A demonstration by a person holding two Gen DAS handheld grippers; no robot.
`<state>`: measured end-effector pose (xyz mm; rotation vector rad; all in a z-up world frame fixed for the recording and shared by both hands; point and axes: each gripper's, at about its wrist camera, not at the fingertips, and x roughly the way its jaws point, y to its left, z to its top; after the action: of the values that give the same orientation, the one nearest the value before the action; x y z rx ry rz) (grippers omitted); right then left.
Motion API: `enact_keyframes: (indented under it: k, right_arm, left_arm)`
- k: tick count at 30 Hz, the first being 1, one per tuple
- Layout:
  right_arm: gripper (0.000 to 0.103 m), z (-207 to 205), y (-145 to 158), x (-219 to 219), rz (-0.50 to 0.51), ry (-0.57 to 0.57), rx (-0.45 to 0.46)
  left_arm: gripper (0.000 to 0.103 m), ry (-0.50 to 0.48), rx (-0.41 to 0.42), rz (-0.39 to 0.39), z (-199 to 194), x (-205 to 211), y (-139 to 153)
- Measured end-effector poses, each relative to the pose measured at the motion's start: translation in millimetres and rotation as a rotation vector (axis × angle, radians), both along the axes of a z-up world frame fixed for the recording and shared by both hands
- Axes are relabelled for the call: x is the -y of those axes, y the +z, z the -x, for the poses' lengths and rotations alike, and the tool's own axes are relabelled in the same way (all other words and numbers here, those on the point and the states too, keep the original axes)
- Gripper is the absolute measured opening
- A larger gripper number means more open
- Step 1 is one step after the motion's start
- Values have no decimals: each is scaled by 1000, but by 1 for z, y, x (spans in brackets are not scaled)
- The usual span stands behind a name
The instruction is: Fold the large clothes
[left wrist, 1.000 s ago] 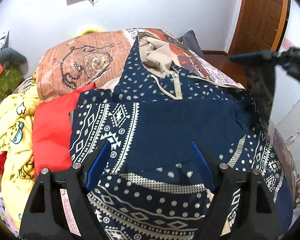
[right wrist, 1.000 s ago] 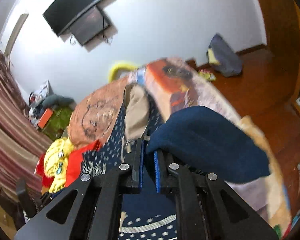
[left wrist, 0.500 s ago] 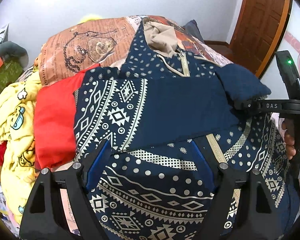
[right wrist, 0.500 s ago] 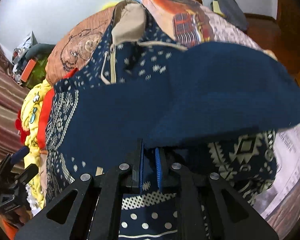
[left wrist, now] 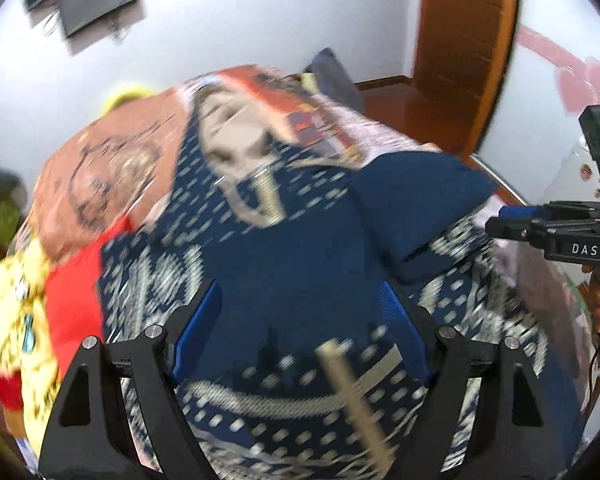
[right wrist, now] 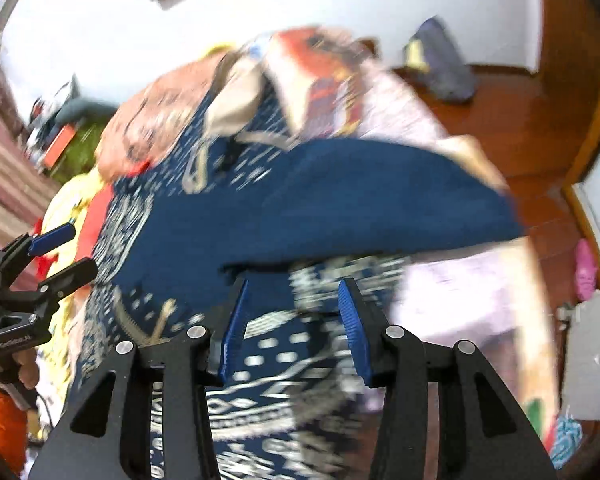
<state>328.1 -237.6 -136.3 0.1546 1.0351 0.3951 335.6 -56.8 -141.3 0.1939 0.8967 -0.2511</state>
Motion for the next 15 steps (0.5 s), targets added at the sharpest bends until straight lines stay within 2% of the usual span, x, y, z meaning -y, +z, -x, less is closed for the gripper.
enact_keyframes:
  k: [2, 4, 7, 15]
  right_arm:
    - [43, 2, 8, 26, 7, -62, 47]
    - [51, 3, 12, 47, 17, -113, 69]
    - [52, 4, 12, 71, 52, -183, 101]
    - [52, 0, -14, 113, 42, -280, 36]
  left_arm:
    - [80, -46, 10, -10, -8, 24, 5]
    - [80, -97, 23, -30, -16, 51, 8]
    - [80, -176, 17, -46, -30, 92, 4]
    - [80, -299, -59, -95, -65, 181, -42]
